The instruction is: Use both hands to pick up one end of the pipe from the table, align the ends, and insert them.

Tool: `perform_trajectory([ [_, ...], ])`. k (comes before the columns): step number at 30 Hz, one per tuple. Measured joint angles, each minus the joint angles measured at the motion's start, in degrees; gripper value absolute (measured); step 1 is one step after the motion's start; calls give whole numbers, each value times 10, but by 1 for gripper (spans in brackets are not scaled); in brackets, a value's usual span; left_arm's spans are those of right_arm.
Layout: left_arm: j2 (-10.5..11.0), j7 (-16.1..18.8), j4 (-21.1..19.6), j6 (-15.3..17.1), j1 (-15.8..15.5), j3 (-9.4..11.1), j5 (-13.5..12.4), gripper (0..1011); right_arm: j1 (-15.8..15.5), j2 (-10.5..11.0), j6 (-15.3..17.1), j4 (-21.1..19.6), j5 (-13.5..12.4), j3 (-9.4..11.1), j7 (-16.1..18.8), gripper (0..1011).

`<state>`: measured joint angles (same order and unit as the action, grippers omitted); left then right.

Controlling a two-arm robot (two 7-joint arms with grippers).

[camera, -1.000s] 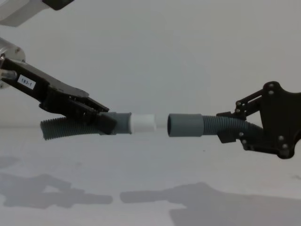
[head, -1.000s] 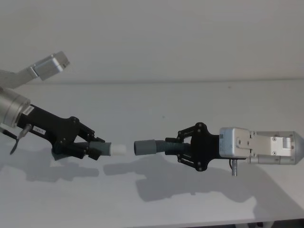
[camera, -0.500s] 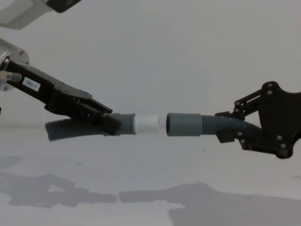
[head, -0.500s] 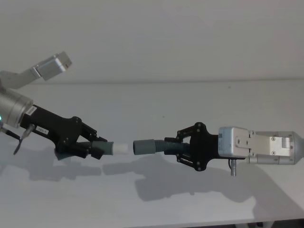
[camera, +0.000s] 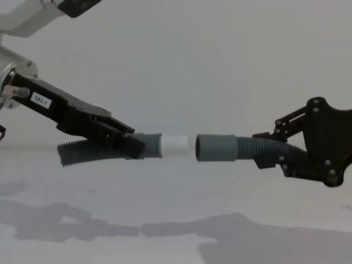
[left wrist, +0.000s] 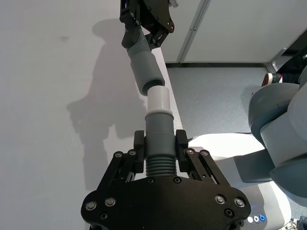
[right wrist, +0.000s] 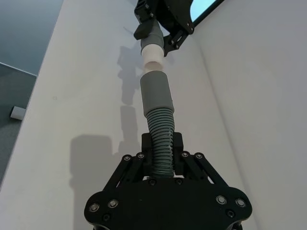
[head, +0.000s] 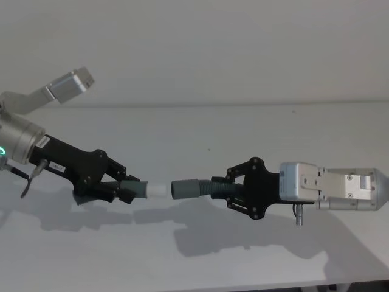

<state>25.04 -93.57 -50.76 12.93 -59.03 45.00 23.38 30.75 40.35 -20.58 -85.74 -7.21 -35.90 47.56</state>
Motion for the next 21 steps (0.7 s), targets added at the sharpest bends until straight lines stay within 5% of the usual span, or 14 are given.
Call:
perform_trajectory([
  [21, -8, -4, 18, -3, -9, 9, 10, 354, 3, 0, -1, 7, 0, -6, 4, 213],
])
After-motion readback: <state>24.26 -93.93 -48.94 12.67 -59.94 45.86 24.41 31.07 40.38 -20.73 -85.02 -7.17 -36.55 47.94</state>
